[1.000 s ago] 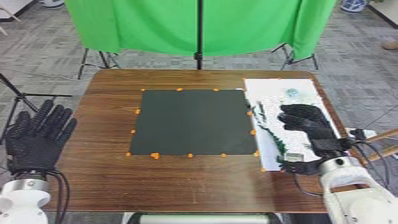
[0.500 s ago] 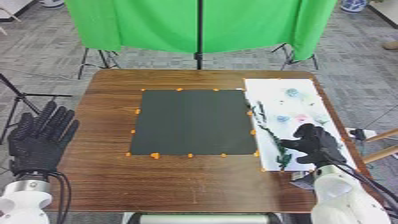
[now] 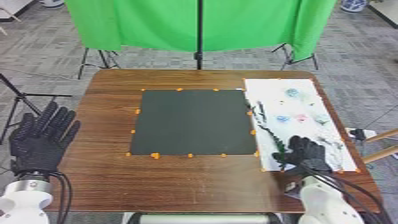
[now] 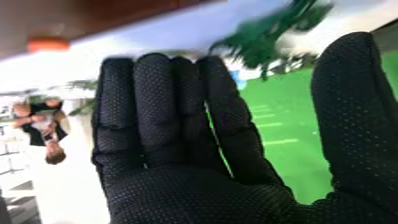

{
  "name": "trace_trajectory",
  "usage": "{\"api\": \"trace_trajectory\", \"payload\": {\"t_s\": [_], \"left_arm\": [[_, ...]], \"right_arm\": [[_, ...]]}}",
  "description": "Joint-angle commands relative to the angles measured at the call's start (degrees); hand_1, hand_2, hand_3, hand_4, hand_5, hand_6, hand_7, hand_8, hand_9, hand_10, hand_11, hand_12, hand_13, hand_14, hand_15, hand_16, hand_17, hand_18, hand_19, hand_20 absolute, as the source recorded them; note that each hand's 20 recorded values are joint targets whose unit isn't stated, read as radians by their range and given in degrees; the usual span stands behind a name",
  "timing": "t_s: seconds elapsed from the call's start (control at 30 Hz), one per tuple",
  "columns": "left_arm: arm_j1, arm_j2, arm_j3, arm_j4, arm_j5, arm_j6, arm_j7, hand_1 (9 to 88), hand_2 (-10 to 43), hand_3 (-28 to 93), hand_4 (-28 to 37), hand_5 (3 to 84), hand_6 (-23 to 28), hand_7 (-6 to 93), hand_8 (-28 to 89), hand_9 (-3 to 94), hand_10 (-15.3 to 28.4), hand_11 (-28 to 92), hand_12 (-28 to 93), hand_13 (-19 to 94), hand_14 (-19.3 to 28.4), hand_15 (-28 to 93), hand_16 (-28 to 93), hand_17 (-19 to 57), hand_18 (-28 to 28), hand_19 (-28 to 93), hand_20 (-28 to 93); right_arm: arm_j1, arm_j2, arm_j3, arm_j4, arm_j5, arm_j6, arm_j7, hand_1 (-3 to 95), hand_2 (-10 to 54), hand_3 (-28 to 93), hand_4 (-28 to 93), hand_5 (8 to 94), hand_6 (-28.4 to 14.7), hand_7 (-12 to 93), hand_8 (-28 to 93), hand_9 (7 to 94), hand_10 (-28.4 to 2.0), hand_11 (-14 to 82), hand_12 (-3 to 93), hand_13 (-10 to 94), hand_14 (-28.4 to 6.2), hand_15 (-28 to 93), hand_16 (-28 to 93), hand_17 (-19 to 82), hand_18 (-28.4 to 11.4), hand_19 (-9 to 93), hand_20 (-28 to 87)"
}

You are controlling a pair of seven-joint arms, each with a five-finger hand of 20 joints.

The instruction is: Arrange flowers

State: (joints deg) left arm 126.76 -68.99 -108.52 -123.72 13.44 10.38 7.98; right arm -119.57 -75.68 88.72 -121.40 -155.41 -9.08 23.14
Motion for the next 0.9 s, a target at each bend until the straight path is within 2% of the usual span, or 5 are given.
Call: {"api": "trace_trajectory", "payload": {"t_s": [0.03, 0.33, 0.4, 0.43, 0.9], "left_arm": [[0.69, -0.42, 0.18, -0.03, -2.61, -0.02, -0.46, 30.1, 12.3, 71, -28.3, 44.8, 8.0, 10.7, -8, 36.8, 13.4, 15, 12, 27, 12.8, 24, -5, -2.1, 11.1, 24, 13], [1.03, -1.01, -0.10, -0.09, -2.82, 0.04, -0.82, 29.8, 12.3, 71, -28.3, 45.0, 8.0, 10.9, -8, 37.0, 13.8, 15, 13, 27, 13.9, 29, -4, -3.0, 12.2, 26, 14], [1.09, -1.09, -0.15, -0.11, -2.86, -0.16, -1.04, 29.8, 12.3, 71, -28.3, 45.0, 8.0, 10.9, -8, 37.1, 13.8, 15, 13, 27, 14.1, 29, -4, -3.2, 12.3, 26, 14], [1.10, -1.09, -0.15, -0.11, -2.90, -0.26, -1.10, 29.8, 12.3, 71, -28.3, 45.1, 8.0, 10.9, -8, 37.1, 13.8, 15, 13, 27, 14.1, 30, -4, -3.2, 12.3, 26, 14], [0.81, -0.98, 0.36, 0.33, -3.32, -0.42, -1.48, 29.7, 12.3, 71, -28.3, 45.1, 8.0, 10.9, -8, 37.4, 13.8, 15, 13, 28, 14.3, 31, -4, -3.3, 12.5, 26, 14]], "right_arm": [[-0.01, -2.07, -1.81, 4.43, 0.14, 2.21, -0.71, 38.7, -9.5, 71, -28, 48.5, -7.5, 43, -16, 43.2, -20.9, 50.6, 31.4, 39, -20.2, 70, 24, 21, -22.6, 73, 23], [-0.88, -4.76, -3.05, 11.60, -3.74, 9.64, -1.80, 63.4, -9.5, 51, -28, 57.7, -1.9, 57, 7, 55.7, -16.0, 53.5, 37.4, 51, -16.0, 70, 30, 27, -22.2, 76, 26], [-1.52, -5.20, -3.10, 11.96, -4.27, 9.61, -2.06, 90.5, -9.5, -17, 12, 58.8, -1.1, 60, 8, 57.7, -15.0, 51.5, 41.9, 53, -15.4, 70, 32, 28, -22.3, 76, 28], [-1.76, -5.33, -3.08, 11.94, -4.50, 9.16, -2.26, 93.6, -9.5, -26, 20, 59.2, -0.7, 61, 8, 58.7, -14.4, 50.3, 44.7, 53, -15.2, 70, 33, 29, -22.3, 77, 28], [-0.54, -5.83, -3.67, 15.04, -8.02, 3.50, -2.79, 94.6, -9.5, -28, 34, 59.2, -0.6, 61, 9, 60.0, -13.5, 44.5, 50.2, 53, -14.6, 69, 42, 29, -22.3, 78, 30]]}}
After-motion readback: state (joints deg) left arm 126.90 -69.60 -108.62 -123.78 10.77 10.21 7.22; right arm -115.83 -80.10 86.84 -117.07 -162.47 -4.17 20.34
